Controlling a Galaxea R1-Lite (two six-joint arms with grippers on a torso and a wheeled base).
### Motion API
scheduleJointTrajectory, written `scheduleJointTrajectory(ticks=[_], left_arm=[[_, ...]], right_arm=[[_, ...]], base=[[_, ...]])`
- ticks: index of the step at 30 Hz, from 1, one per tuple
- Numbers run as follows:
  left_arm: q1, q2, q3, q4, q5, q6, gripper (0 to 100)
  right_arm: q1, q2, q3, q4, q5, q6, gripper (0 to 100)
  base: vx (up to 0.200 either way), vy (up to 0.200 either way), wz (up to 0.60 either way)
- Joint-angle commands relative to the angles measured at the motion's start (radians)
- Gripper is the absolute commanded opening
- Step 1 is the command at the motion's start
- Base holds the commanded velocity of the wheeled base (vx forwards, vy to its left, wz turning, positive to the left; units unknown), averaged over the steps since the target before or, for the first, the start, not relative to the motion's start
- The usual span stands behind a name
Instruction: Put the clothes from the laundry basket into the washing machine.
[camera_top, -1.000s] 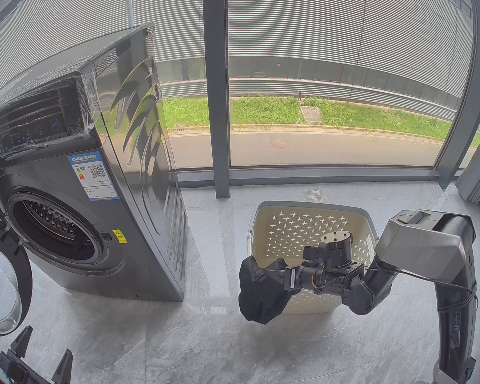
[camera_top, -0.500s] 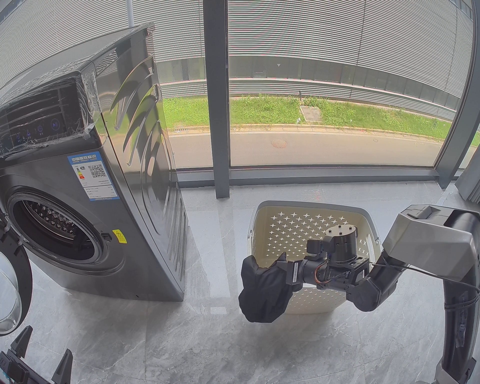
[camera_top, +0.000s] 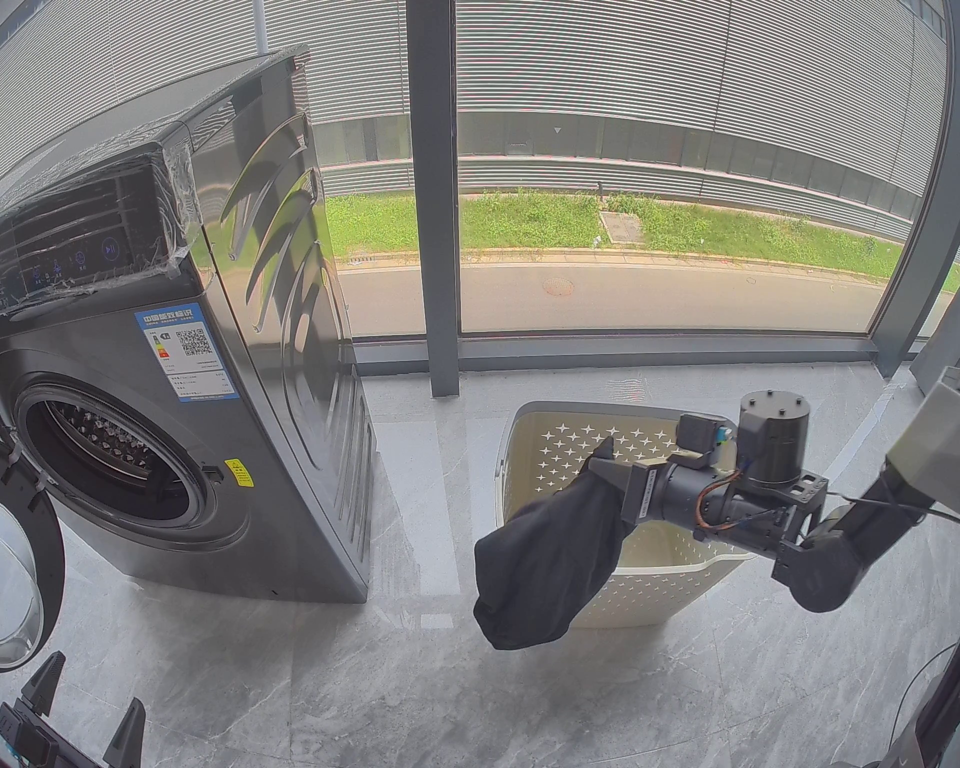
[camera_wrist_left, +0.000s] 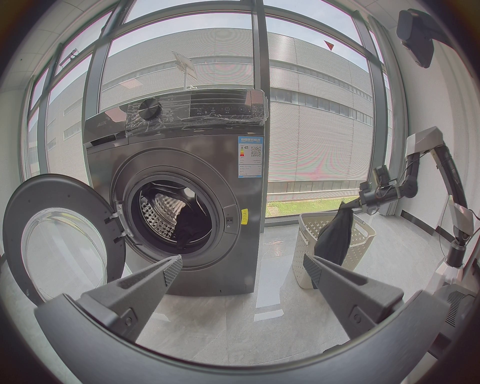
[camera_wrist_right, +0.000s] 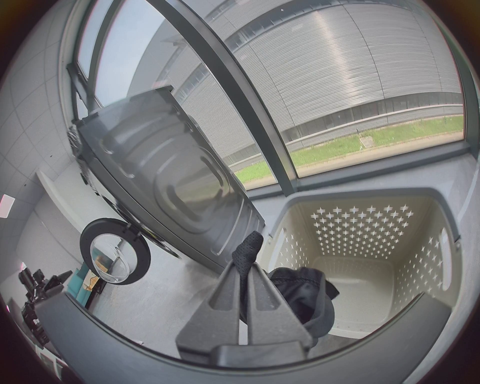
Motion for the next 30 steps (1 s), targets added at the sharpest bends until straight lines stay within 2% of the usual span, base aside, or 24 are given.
scheduleJointTrajectory(ticks=[1, 8, 9, 12, 14, 15, 16, 20, 23, 24, 26, 30], left_arm=[[0.0, -0.016, 0.018, 0.002, 0.0, -0.001, 100], [0.0, -0.016, 0.018, 0.0, 0.0, -0.001, 100], [0.001, -0.016, 0.018, 0.0, 0.001, -0.001, 100], [0.0, -0.016, 0.018, 0.0, 0.0, -0.001, 100], [0.001, -0.016, 0.018, 0.0, 0.001, -0.001, 100], [0.0, -0.016, 0.018, 0.0, 0.001, -0.002, 100], [0.0, -0.016, 0.018, 0.0, 0.0, -0.007, 100], [0.0, -0.016, 0.018, 0.0, 0.0, -0.008, 100], [0.0, -0.016, 0.018, 0.0, 0.001, -0.008, 100], [0.0, -0.016, 0.018, 0.0, 0.001, -0.008, 100], [0.0, -0.016, 0.018, 0.0, 0.006, -0.008, 100], [0.0, -0.016, 0.018, 0.0, 0.006, -0.008, 100]], right_arm=[[0.01, -0.165, 0.09, -0.061, -0.002, -0.008, 0], [0.084, -0.322, 0.115, -0.064, -0.028, -0.008, 0], [0.101, -0.357, 0.122, -0.064, -0.044, -0.011, 0], [0.118, -0.394, 0.145, -0.069, -0.071, -0.019, 0], [0.119, -0.397, 0.147, -0.07, -0.073, -0.022, 0], [0.124, -0.406, 0.165, -0.081, -0.094, -0.052, 0], [0.124, -0.406, 0.162, -0.081, -0.105, -0.062, 0], [0.124, -0.412, 0.159, -0.09, -0.123, -0.075, 0], [0.121, -0.432, 0.168, -0.087, -0.157, -0.086, 0], [0.113, -0.435, 0.168, -0.079, -0.2, -0.092, 0], [0.11, -0.438, 0.164, -0.079, -0.244, -0.103, 0], [0.124, -0.457, 0.161, -0.076, -0.264, -0.109, 0]], base=[[0.0, 0.0, 0.0], [0.0, 0.0, 0.0], [0.0, 0.0, 0.0], [0.0, 0.0, 0.0], [0.0, 0.0, 0.0], [0.0, 0.0, 0.0], [0.0, 0.0, 0.0], [0.0, 0.0, 0.0], [0.0, 0.0, 0.0], [-0.2, 0.0, 0.0], [-0.2, 0.0, 0.0], [-0.2, 0.0, 0.0]])
